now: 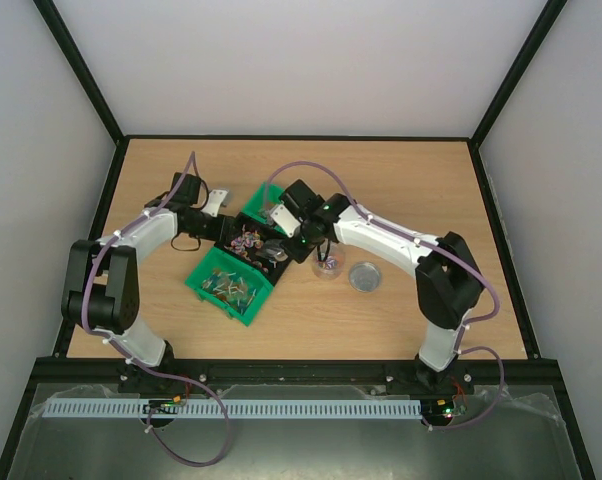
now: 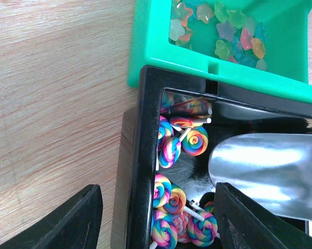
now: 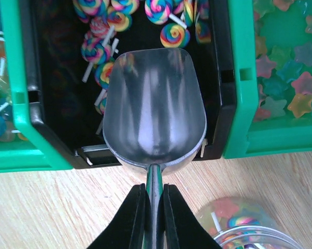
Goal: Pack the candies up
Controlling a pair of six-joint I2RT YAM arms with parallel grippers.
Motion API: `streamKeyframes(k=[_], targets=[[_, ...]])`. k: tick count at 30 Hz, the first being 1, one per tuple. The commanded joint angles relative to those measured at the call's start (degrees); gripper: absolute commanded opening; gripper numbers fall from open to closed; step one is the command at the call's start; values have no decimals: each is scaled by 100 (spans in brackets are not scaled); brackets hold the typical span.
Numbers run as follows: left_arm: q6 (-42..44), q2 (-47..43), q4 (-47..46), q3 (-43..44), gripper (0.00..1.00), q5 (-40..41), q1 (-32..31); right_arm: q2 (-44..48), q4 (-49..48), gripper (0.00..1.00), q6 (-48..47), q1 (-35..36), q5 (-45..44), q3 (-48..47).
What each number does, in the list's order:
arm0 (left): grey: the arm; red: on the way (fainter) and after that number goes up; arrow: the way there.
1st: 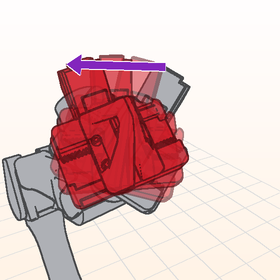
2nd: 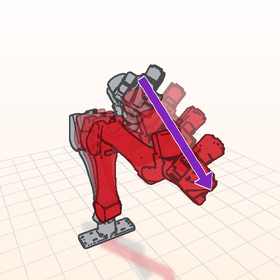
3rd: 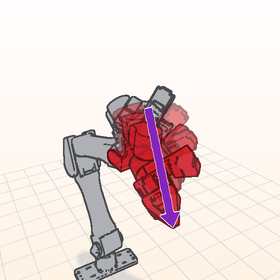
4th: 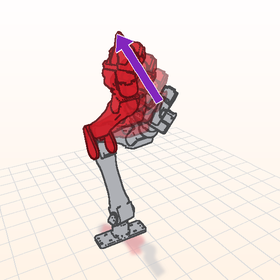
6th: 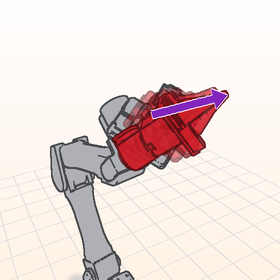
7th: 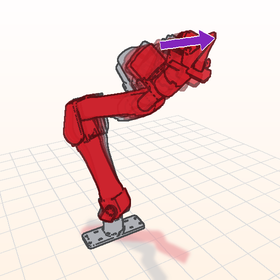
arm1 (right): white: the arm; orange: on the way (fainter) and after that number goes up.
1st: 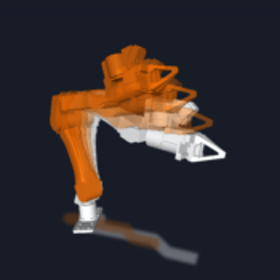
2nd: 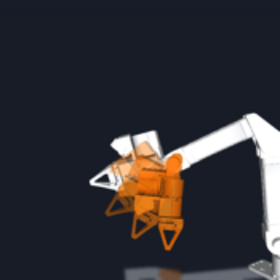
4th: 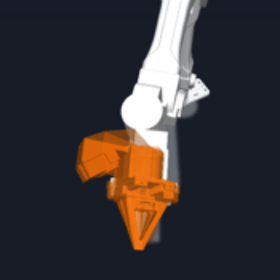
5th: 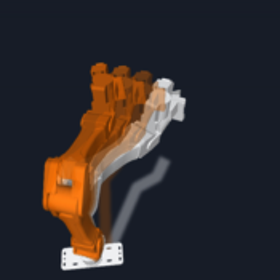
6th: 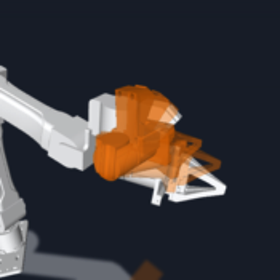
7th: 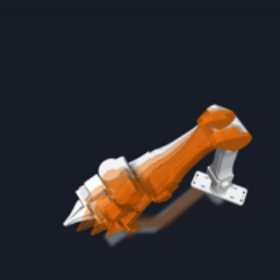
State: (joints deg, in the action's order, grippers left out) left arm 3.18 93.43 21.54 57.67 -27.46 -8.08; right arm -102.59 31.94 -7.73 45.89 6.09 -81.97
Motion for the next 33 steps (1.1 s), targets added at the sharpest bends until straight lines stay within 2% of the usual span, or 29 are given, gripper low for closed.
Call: streamKeyframes(k=[1, 7, 22, 33], targets=[[30, -118, -20, -83, 61, -49, -68, -248, 525, 1, 129, 116, -298, -228], [-10, -132, -70, -205, 59, -14, -147, -505, 721, 1, 16, 166, -624, -430], [-162, -97, -118, -272, 52, 4, -181, -1406, 1233, 1, -133, 168, -559, -1627], [-210, -51, -181, -205, 49, -20, -55, -808, 1743, 1, -382, 167, -704, -1571]])
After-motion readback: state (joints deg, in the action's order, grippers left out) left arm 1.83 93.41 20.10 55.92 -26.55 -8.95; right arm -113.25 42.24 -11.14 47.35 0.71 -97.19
